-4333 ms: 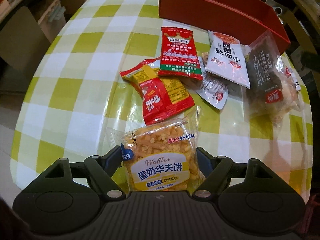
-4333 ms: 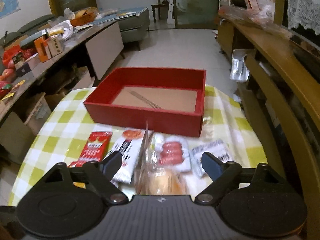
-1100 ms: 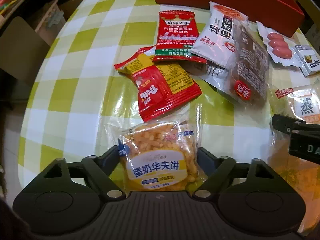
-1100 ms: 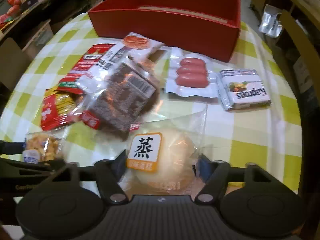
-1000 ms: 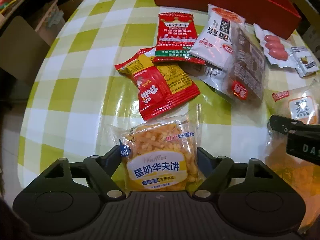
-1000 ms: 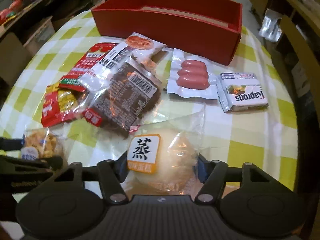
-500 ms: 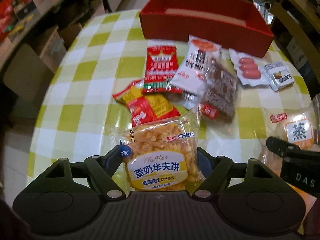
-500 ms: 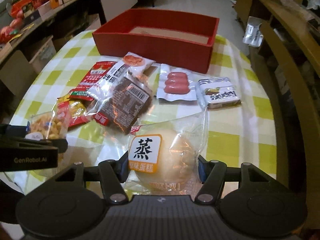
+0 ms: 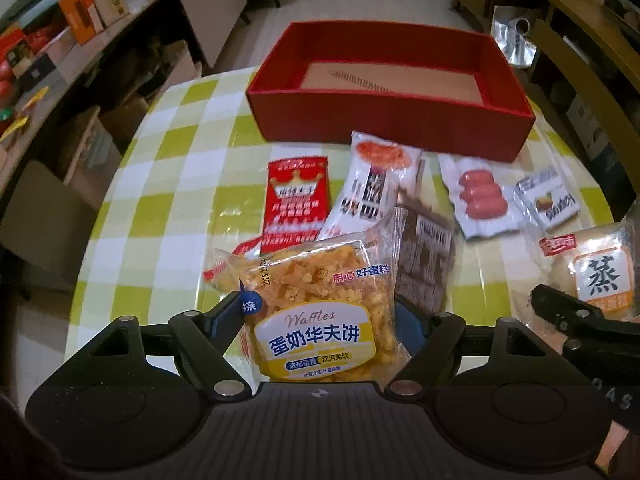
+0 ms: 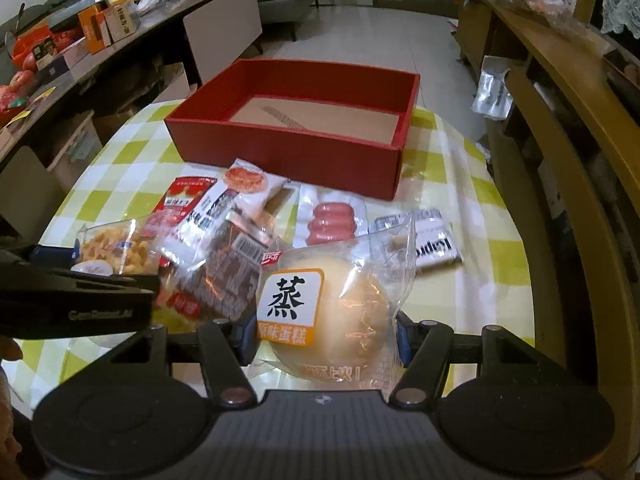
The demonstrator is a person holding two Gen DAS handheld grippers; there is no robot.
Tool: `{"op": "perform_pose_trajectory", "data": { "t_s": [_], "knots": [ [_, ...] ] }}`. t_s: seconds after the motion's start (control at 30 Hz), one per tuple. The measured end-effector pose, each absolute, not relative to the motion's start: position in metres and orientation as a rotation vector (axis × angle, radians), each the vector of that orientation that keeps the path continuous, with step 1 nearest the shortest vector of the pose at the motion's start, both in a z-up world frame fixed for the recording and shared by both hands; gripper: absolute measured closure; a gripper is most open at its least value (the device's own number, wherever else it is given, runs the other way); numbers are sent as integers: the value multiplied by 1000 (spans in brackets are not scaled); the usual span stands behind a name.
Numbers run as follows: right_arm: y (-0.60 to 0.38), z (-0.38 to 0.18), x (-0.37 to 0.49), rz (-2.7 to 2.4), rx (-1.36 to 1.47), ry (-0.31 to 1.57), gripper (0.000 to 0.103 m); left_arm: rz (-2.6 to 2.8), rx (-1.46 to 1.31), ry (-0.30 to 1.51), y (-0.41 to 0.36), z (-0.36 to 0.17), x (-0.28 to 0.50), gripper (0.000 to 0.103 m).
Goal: Organize snacks
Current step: 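Carry both bags into the red box and open both grippers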
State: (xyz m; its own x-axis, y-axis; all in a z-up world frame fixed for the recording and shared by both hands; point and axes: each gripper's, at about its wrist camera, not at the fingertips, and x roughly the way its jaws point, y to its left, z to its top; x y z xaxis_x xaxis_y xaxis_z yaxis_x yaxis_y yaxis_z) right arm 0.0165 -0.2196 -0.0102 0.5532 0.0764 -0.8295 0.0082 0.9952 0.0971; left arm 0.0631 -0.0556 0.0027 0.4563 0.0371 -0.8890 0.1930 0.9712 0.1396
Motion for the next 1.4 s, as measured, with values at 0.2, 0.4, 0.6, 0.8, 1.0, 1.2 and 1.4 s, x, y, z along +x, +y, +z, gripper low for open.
{"op": "perform_pose_trajectory", "data": {
  "t_s": [0.2,0.4,0.6,0.8,1.0,1.2,1.4],
  "knots": [
    [-220,-4,33,45,107,960,33,-100,221,1096,-62,3,81,21],
    [-229,1,54,27,133,939,33,-97,215,1068,-71,10,102,21],
    [-239,10,80,10,154,900,33,-100,207,1045,-80,14,123,21],
    [-248,15,107,-5,172,874,33,-98,202,1014,-90,20,148,21],
    [-256,16,139,-19,201,853,33,-82,217,965,-100,26,176,21],
    [-258,11,170,-35,190,842,33,-66,209,968,-105,21,205,21],
    [-260,-1,195,-25,189,837,33,-51,208,970,-107,13,230,21]
  ]
}}
